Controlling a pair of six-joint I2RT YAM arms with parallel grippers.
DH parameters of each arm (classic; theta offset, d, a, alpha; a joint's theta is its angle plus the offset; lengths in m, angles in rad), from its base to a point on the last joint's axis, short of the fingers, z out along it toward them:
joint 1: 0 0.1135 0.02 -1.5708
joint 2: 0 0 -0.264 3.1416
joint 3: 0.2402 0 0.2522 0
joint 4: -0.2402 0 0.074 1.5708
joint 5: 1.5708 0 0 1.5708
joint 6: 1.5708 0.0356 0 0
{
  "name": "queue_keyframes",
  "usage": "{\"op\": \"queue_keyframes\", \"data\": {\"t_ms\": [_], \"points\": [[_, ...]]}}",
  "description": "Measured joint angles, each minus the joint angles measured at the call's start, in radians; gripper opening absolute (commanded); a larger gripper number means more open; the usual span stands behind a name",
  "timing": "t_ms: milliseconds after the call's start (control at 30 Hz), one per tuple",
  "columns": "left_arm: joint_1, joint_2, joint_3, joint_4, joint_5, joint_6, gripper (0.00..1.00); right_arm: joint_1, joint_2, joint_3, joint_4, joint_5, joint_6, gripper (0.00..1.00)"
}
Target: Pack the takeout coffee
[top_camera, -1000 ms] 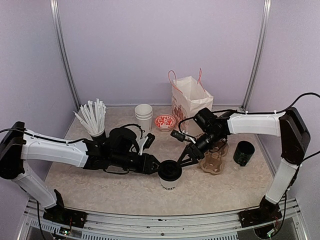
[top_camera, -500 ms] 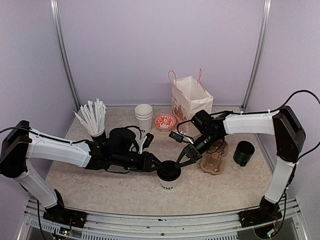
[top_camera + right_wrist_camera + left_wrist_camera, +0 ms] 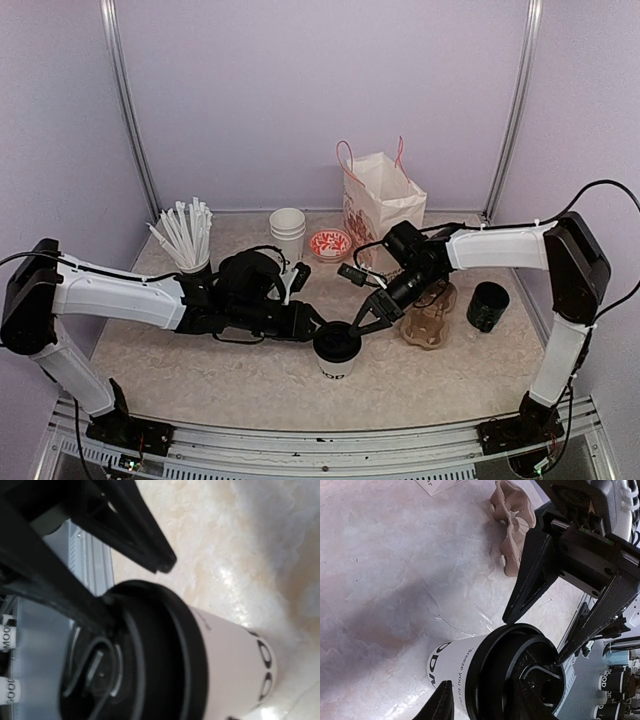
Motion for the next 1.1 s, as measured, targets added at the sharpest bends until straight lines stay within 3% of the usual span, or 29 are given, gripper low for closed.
{"op": "queue_keyframes", "data": {"t_ms": [133, 267, 433, 633, 1100], "points": [[-0.013, -0.003, 0.013, -0.013, -0.031, 0.033, 0.44, 0.001, -0.018, -0.005, 0.006, 0.044, -0.021, 0.74], [-0.028, -0.016, 0.014, -0.026, -0.07, 0.067, 0.46, 0.001, -0.048, -0.005, -0.01, 0.096, -0.049, 0.76], [-0.049, -0.043, 0.016, -0.047, -0.113, 0.081, 0.45, 0.001, -0.086, -0.013, -0.014, 0.136, -0.073, 0.69], [-0.054, -0.124, -0.028, -0.065, -0.146, 0.046, 0.37, 0.001, -0.102, -0.042, -0.018, 0.154, -0.082, 0.62], [-0.056, -0.084, -0.072, -0.033, -0.09, 0.024, 0.36, 0.001, -0.09, -0.055, -0.017, 0.163, -0.082, 0.62]]}}
